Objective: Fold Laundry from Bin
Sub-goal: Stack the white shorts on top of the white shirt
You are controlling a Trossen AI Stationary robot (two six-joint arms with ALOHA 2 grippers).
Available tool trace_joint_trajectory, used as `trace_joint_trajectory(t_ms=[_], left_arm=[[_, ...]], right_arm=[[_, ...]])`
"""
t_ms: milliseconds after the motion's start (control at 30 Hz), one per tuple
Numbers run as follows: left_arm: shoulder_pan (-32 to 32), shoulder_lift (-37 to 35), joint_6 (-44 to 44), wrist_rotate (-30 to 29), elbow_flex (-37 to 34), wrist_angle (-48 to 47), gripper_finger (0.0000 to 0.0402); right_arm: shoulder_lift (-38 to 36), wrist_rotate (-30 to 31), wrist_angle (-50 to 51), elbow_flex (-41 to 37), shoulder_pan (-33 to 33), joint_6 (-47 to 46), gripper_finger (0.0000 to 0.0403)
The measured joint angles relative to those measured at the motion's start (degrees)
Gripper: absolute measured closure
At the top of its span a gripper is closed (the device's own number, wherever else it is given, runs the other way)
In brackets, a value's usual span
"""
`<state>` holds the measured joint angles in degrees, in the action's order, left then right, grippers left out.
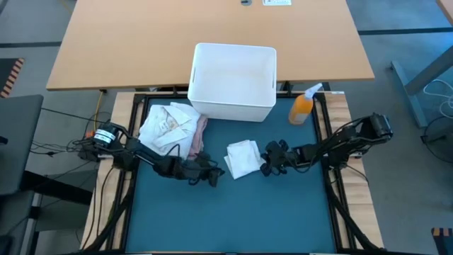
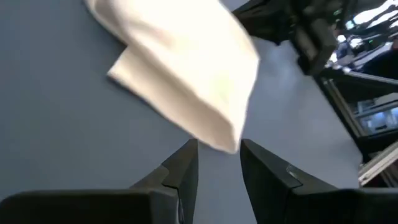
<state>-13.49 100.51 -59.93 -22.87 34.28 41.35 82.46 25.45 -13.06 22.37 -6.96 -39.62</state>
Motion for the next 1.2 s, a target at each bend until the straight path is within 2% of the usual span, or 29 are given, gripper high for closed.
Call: trace_joint_trajectory(t_ms=[233,433,600,833,1033,1200], left_arm=[[2.5,0.0,-0.3,1.5,2.2,-1.3,0.0253],[5.2,0.0,-2.1,5.0,4.3,-8.0,0.0208],[7.0,0.0,-3.4,5.4,7.1,-15.1,0.0183],[9.8,0.0,-7.7,7.6,10.7,-27.2,0.0175],[10.6,0.5,-8.3,9.1,11.1,-26.6,0.0175],[10.9,5.7,-10.0,10.5,12.3,-22.7,0.0175]], right_arm=[[0.0,0.2,0.1,0.0,0.4,0.7,0.0379],[-0.1,0.2,0.1,0.0,0.4,1.1,0.0380],[-0.1,0.2,0.1,0.0,0.4,1.2,0.0378],[-0.1,0.2,0.0,0.0,0.4,1.2,0.0378],[-0.1,-0.1,-1.6,0.0,0.4,2.1,0.0377],[-0.1,-0.1,-4.0,0.1,0.4,2.8,0.0379]])
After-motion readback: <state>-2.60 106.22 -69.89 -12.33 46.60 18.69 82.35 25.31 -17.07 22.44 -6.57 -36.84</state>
